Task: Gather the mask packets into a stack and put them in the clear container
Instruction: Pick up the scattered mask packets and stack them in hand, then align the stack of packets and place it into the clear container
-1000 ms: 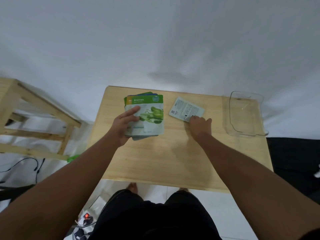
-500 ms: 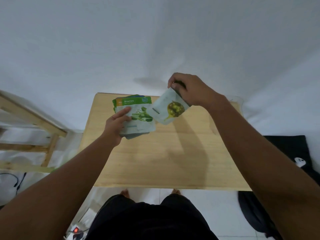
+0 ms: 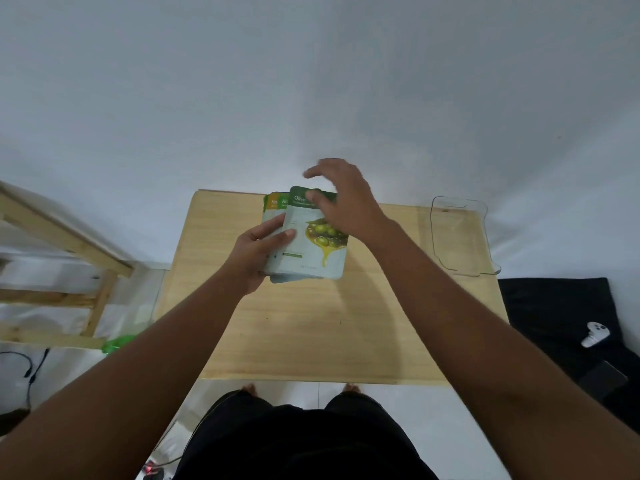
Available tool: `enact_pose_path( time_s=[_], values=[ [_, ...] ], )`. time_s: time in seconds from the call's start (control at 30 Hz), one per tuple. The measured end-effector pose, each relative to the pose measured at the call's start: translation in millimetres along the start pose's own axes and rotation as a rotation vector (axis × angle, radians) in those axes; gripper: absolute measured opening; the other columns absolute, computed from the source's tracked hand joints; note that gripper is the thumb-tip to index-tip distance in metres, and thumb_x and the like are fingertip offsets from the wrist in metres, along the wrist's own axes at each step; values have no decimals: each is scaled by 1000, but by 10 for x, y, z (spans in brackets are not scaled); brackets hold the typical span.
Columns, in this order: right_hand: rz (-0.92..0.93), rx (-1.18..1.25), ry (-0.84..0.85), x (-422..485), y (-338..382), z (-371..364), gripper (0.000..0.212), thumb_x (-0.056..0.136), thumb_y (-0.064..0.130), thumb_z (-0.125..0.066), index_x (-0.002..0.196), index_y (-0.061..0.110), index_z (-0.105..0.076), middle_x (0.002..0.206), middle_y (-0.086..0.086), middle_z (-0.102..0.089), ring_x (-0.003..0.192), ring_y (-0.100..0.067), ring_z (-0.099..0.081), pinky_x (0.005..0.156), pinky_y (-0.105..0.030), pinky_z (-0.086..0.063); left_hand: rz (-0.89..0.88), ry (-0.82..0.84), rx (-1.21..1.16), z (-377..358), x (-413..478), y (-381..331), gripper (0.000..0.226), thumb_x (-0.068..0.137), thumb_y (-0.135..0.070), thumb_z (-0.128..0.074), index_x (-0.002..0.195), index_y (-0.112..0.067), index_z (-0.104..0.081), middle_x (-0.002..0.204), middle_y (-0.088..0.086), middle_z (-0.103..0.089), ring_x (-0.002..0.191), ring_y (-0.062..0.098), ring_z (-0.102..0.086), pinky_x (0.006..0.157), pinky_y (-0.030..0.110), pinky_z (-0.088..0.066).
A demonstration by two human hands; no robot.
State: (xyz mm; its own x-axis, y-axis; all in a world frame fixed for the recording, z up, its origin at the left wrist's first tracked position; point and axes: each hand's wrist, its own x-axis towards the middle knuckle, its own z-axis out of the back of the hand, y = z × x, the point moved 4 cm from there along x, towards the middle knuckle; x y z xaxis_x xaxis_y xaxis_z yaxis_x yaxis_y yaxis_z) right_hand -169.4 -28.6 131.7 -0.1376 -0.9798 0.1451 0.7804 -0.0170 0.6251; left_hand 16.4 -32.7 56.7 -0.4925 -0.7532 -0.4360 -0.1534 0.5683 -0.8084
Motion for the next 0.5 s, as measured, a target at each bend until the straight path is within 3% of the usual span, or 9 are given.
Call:
enact_pose_path(
  time_s=[0.07,0.1,0.23,0.33,0.43,0.5],
  values=[
    [-162,266,-173,-223,-138,56,20,87,37,-70,105,30,-66,127,9,-59,125,-13,-51,107,-35,-38,-18,0,-50,11,-15,-27,41,89,-8,-70,128,-18,-68,128,10,-69,114,30,-67,88,40,-57],
    [-276,413,-164,-343,-190,20,18,87,39,-72,100,29,-65,125,10,-61,121,-13,-54,102,-32,-41,-29,2,-71,8,-20,-44,41,90,-8,-68,130,-19,-66,129,8,-69,114,28,-67,87,38,-58],
    [-532,857,63,-633,-230,-254,15,91,27,-72,100,21,-61,124,-3,-66,100,-21,-69,74,-42,-62,-73,13,-112,-9,-41,-123,55,91,-4,-65,139,-30,-57,136,-3,-64,118,22,-65,88,37,-57],
    [-531,869,26,-655,-204,-261,16,90,21,-72,102,25,-62,120,-14,-68,96,-23,-69,75,-47,-61,-72,47,-92,-40,-91,-175,57,91,-3,-64,139,-33,-57,140,-4,-61,120,22,-64,86,36,-58],
    [-494,859,-32,-629,-173,-241,18,89,18,-74,102,27,-66,117,-12,-70,103,-21,-68,85,-48,-59,-84,82,-123,-117,-134,-264,55,93,-2,-61,136,-36,-59,138,-4,-63,118,21,-65,84,34,-58],
    [-489,883,-46,-613,-129,-213,18,90,19,-73,103,29,-67,117,-9,-71,103,-18,-67,84,-44,-60,-116,132,-107,-176,-151,-340,56,94,-3,-59,138,-39,-56,138,-6,-63,120,21,-64,87,35,-58]
  ],
)
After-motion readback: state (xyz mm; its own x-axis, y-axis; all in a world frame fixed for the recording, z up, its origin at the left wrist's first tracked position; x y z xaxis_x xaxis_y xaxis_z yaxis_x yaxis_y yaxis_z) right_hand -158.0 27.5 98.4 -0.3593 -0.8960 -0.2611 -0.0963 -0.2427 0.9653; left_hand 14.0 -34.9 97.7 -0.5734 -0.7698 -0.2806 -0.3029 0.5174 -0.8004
